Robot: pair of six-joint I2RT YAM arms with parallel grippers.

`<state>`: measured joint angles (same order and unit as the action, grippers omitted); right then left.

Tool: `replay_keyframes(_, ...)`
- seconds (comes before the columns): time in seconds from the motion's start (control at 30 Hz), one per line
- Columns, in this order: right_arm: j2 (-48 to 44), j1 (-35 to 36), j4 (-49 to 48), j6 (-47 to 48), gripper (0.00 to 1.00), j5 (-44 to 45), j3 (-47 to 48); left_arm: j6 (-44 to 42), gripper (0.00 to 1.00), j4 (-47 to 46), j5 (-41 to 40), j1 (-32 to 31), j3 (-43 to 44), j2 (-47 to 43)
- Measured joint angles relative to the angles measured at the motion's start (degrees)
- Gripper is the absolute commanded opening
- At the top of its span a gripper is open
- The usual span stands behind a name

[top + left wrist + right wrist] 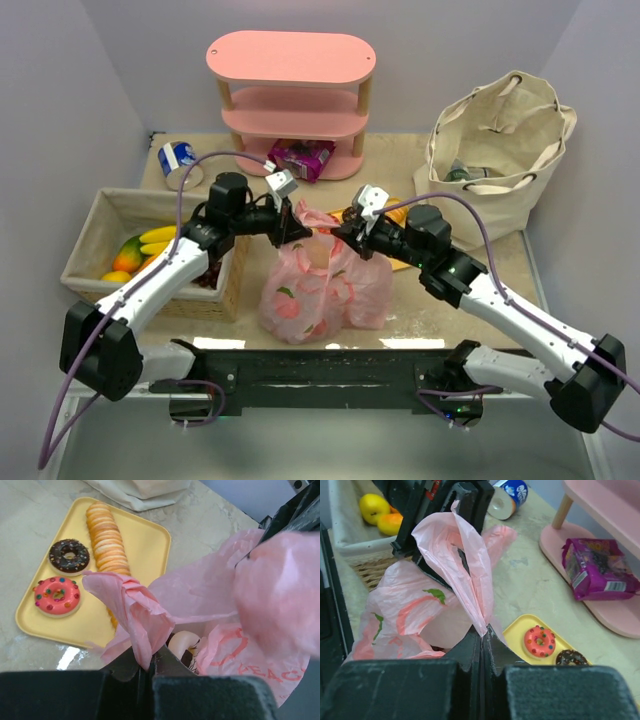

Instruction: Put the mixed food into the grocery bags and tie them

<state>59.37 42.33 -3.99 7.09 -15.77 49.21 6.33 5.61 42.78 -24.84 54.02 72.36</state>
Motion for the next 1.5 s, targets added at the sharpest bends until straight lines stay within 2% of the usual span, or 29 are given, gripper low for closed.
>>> replay_keyframes(0.1, 1.22, 0.02, 1.25, -0.22, 0.0, -2.84, 0.02, -2.51, 0.01, 2.19, 0.15, -1.92, 1.36, 1.29)
replay_keyframes(0.17, 2.91, 0.0, 2.6, -0.44, 0.0, -4.87, 0.09, -4.15, 0.16, 3.63, 0.37, -2.69, 2.01, 1.57)
replay_keyframes(0.2, 3.54, 0.0, 3.28, -0.52, 0.0, -5.46, 0.13, -5.01, 0.32, 4.31, 0.46, -2.91, 2.23, 1.57)
replay_keyframes(0.3, 5.51, 0.0, 5.01, -1.29, 0.0, -7.96, 0.15, -7.76, 0.55, 6.19, 0.17, -2.99, 2.64, 1.14)
replay_keyframes(0.37, 5.7, 0.0, 5.62, -1.84, 0.0, -8.72, 0.15, -9.2, 0.62, 7.56, -0.55, -2.99, 2.67, 0.35)
replay_keyframes(0.47, 5.73, 0.0, 6.54, -2.4, 0.0, -9.55, 0.63, -10.99, 0.81, 9.97, -1.73, -2.99, 2.67, -1.62)
replay_keyframes(0.67, 5.75, 0.0, 7.39, -3.02, 0.0, -10.97, 2.51, -12.52, 0.89, 13.68, -6.23, -2.99, 2.64, -6.86)
replay_keyframes(0.9, 5.75, 0.0, 7.65, -3.26, 0.0, -11.02, 2.95, -11.93, 0.97, 14.25, -12.15, -2.97, 2.64, -18.25)
replay_keyframes(1.03, 5.75, 0.0, 8.07, -3.26, 0.0, -11.02, 2.97, -11.21, 0.95, 14.45, -14.86, -2.93, 2.64, -22.03)
replay_keyframes(1.1, 5.75, 0.0, 8.33, -3.26, 0.0, -10.99, 2.97, -10.21, 0.88, 14.84, -16.28, -2.93, 2.64, -23.21)
replay_keyframes(1.2, 5.75, 0.0, 9.07, -3.26, 0.0, -10.99, 3.3, -8.85, 0.85, 15.02, -16.87, -2.93, 2.54, -24.61)
replay_keyframes(1.5, 6.21, 0.0, 11.08, -2.99, 0.0, -10.99, 7.1, -8.22, 0.85, 14.75, -9.77, -2.93, 2.32, -23.56)
